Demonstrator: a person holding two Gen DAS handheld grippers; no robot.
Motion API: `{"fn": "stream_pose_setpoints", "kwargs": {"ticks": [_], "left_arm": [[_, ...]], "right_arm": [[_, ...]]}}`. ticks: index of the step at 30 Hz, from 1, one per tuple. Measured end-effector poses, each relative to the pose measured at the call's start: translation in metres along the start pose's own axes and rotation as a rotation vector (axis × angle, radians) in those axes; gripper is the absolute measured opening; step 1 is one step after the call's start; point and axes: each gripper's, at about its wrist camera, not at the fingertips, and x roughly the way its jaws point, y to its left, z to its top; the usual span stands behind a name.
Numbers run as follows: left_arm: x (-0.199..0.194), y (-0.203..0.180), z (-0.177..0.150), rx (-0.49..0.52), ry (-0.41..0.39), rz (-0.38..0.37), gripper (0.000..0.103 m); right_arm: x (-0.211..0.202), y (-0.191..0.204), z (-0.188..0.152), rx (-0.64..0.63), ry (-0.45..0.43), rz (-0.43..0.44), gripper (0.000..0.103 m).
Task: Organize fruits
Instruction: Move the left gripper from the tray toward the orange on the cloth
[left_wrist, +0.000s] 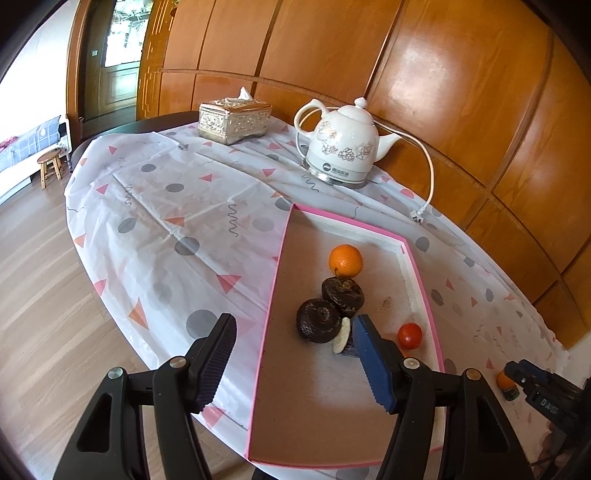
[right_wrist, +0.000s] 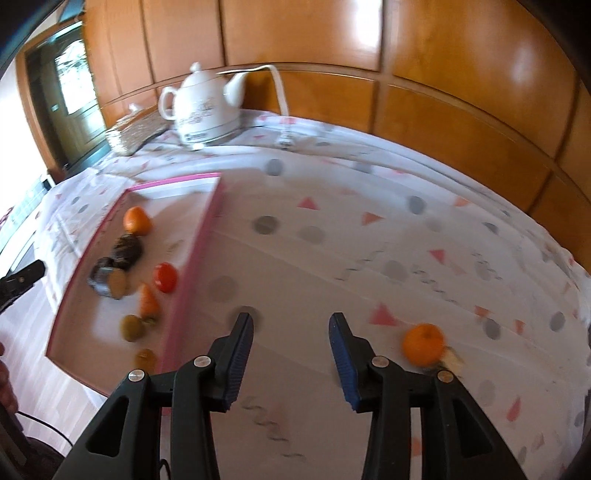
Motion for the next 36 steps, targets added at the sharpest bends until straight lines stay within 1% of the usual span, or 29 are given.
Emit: {"fn": "stream_pose_setpoints", "kwargs": {"ticks": [6,11,20,27,33,36], "left_arm": [[-0.003,-0.007,-0.001,0.023,-0.008,0.0,0.066],[-0.005,-0.009,-0.002,0.02,-0.015,0.008,0.07],[-0.006,-0.023,-0.003,0.062,-0.016,0.0,0.07],[-0.004,-0.037,-0.004,0.106,-0.011,-0.006,0.07],[-0.004,-0.052,-0.006,0.151,-0.009,-0.01,0.07],[-0.003,-0.062,-0.007,0.176,-0.006,-0.014,0.07]], "right_arm": [[-0.011,-0.044,-0.007,0.054,-0.007,-0.089,0.043],[-0.021,-0.083,-0.01,0.108,-0.015,-0.163,0.043],[-0.051,-0.152,-0.018,0.188,-0.043,-0.309,0.043],[-0.074,-0.21,-0.029,0.251,-0.053,-0.453,0.043],[-0.086,-0.271,-0.05,0.374,-0.051,-0.578,0.043],[-0.088,-0.296,-0.063,0.474,-0.054,-0.604,0.043]]}}
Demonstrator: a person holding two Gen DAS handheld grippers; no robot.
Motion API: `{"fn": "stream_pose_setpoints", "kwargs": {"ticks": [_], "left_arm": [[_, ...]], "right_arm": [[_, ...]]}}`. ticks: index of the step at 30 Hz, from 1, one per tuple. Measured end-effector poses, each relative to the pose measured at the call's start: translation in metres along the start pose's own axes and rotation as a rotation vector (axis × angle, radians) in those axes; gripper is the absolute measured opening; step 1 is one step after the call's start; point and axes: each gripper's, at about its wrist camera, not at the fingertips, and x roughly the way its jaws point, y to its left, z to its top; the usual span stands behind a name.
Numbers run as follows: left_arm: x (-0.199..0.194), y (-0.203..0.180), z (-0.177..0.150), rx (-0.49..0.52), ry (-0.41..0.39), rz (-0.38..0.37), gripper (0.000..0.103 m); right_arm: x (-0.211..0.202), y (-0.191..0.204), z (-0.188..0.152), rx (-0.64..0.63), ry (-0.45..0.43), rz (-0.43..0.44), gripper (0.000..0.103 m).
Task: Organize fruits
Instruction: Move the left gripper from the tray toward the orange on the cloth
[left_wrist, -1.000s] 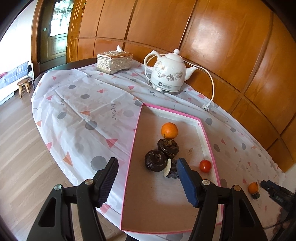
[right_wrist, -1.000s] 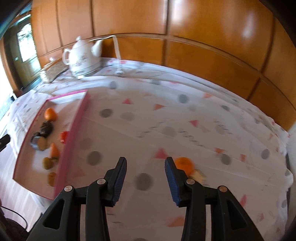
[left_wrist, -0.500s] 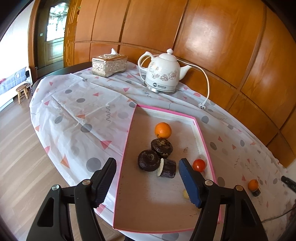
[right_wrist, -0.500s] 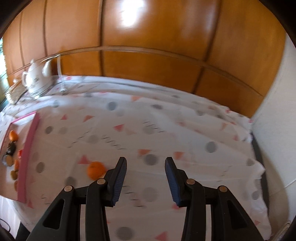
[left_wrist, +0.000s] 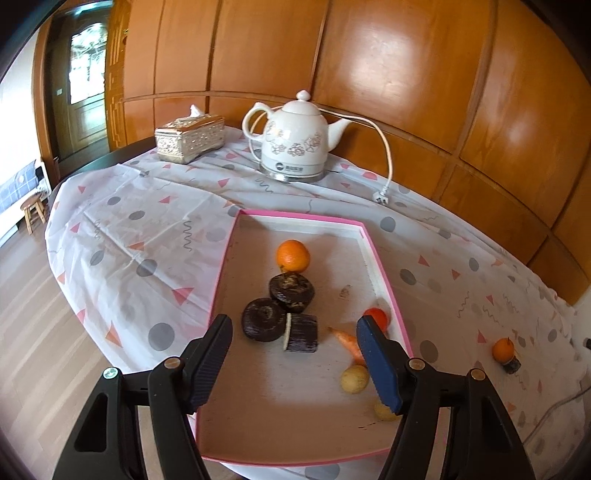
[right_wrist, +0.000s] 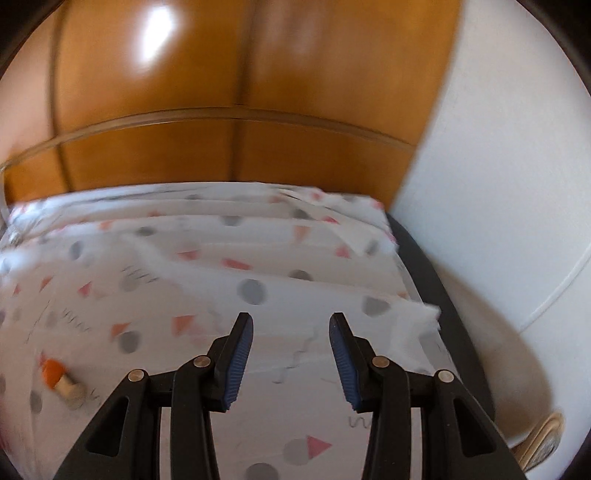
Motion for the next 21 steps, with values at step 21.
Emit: {"fn": "stream_pose_setpoints", "kwargs": {"ticks": [21], "left_arm": [[0.017,-0.078,-0.003,0.19,0.057,-0.08,0.07]], "right_arm": [[0.017,-0.034,-0.001,0.204,0.05,0.06,0.043]]}}
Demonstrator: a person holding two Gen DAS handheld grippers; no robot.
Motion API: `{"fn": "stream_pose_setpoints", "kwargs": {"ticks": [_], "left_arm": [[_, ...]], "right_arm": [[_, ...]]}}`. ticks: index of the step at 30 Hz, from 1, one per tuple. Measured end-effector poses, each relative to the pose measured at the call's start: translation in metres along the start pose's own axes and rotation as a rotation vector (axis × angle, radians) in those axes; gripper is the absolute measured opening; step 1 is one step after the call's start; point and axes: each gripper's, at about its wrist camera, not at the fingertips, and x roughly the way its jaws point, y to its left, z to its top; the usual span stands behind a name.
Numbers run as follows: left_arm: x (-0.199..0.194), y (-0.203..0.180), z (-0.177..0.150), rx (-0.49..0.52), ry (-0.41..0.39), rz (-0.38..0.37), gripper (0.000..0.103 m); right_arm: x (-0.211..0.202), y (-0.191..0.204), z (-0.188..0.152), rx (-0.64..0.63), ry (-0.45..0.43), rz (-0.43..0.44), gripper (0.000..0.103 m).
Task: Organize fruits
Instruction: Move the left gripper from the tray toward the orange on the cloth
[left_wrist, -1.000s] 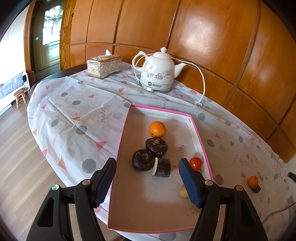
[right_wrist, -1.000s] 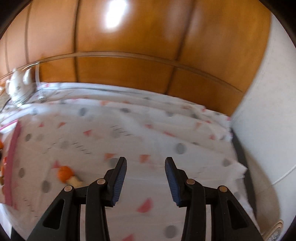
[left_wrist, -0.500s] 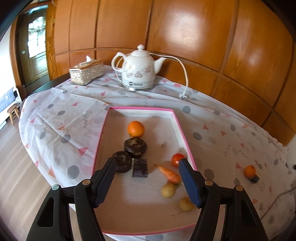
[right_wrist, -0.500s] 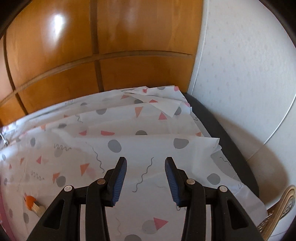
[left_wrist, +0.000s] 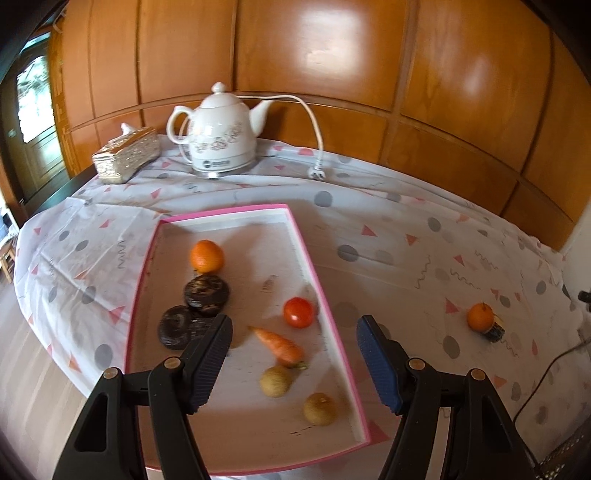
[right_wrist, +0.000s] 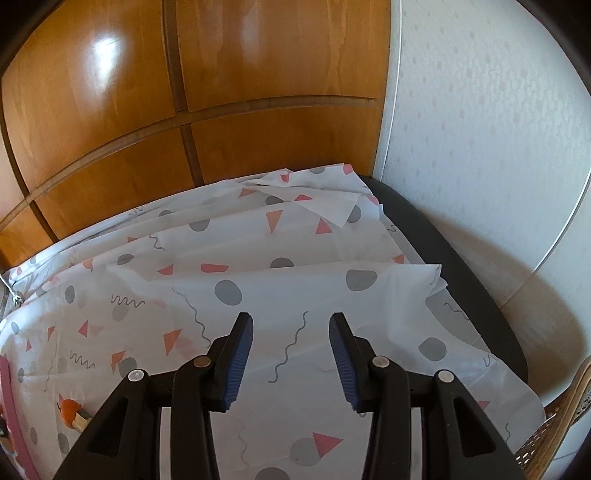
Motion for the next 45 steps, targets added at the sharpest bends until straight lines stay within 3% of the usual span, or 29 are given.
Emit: {"fn": "stream_pose_setpoints", "kwargs": {"ticks": [17,23,28,36,43,45], "left_arm": [[0.023,-0.071,0.001,0.155,0.074,-0.118,0.069],[0.031,-0.111,-0.005,0.257,0.12,-0.216,0.064],[0.043,-0.146,-0.008,0.313,0.178,-0.296,0.053],[0.053,-0.199,-0.013,0.386,0.222,-0.395,0.052],[0.094,-0.199,-0.004,0.296,0.297,-0.337,0.044],[0.101,-0.197,-0.002,0.267,0.312,-0.351,0.044]], "right_arm": [[0.006,-0.003,-0.002,0.026,0.043,0.02,0.043],[0.005,-0.002,-0.002,0.023,0.046,0.029,0.043],[0.006,-0.001,-0.001,0.018,0.049,0.038,0.043],[0.006,0.003,-0.002,0.008,0.059,0.065,0.043],[0.007,0.004,-0.003,0.002,0.069,0.087,0.044],[0.007,0.004,-0.003,0.002,0.07,0.091,0.044]]}}
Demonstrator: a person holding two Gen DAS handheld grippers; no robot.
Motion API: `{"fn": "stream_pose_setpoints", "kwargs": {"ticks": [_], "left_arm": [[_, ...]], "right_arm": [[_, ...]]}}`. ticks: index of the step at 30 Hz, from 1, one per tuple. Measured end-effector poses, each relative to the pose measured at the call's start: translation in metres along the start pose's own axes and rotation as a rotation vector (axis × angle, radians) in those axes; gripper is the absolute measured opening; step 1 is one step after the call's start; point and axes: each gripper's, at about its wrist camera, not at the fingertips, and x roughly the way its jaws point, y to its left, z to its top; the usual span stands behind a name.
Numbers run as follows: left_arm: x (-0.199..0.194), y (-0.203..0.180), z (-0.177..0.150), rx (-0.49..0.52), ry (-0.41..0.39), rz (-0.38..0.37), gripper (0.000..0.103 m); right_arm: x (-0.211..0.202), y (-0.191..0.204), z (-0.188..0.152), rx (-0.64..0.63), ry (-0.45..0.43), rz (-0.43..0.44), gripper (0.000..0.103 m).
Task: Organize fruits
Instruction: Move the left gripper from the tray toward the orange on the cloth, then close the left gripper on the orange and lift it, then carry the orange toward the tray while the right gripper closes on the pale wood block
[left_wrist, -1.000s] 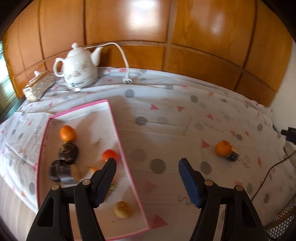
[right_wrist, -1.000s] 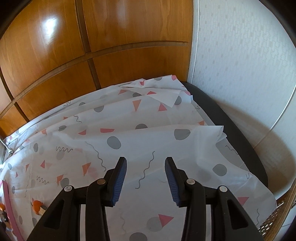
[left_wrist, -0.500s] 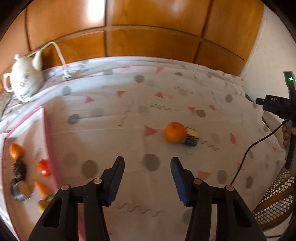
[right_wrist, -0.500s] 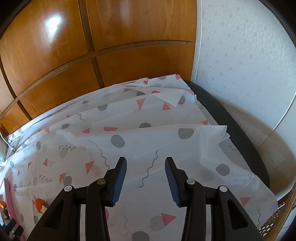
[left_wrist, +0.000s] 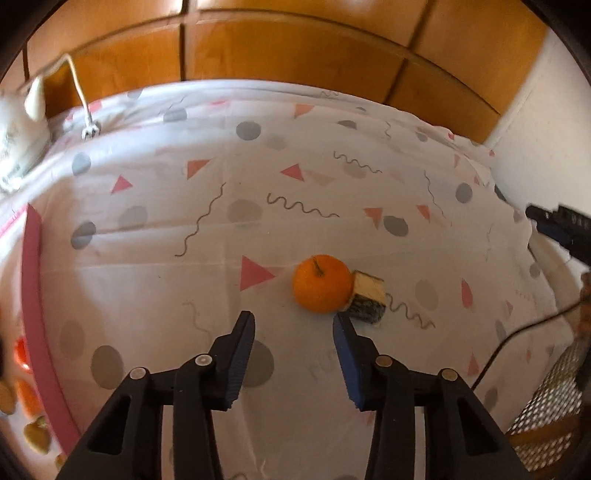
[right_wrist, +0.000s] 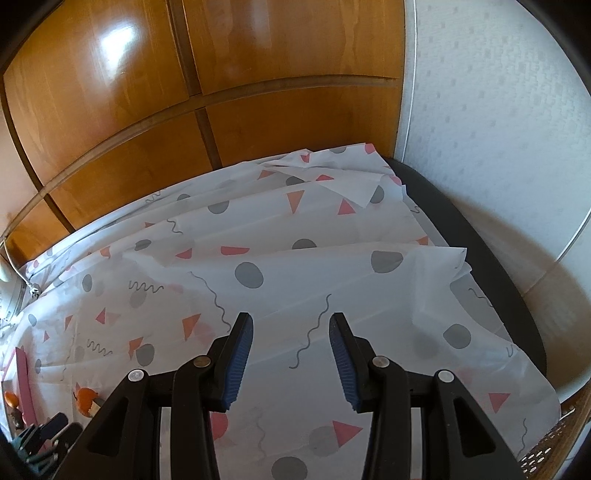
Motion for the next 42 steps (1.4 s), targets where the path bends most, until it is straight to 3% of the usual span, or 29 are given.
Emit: {"fn": "stream_pose_setpoints", "kwargs": {"ticks": [10,15,19,26,33,42], "left_arm": [[0.024,-0.009,0.016,0.005,-0.016,-0.047,0.049],[0.039,-0.01,0.027,-0.043,0.004,-0.094,0.053],[0.046,-0.014,0.029,-0.02,0.014,-0.14,0.041],[0.03,-0.006,0.015,0.007,0.011,-0.098,0.04],[-0.002,0.025,-0.028,0.033,-0.032,0.014,0.041],[0.005,0.021,-0.038,0.065,-0.055,0.022,0.04]], "right_arm": [[0.005,0.0,0.0,-0.001,0.022,0.004,0.044],[0.007,0.001,-0.001,-0.004,0.032,-0.003,0.044],[0.01,0.002,-0.002,-0.009,0.046,-0.009,0.044],[0.017,0.001,-0.002,-0.013,0.071,-0.014,0.044],[0.019,0.01,-0.006,-0.059,0.086,0.011,0.044],[0.017,0.032,-0.013,-0.146,0.106,0.081,0.044]]}}
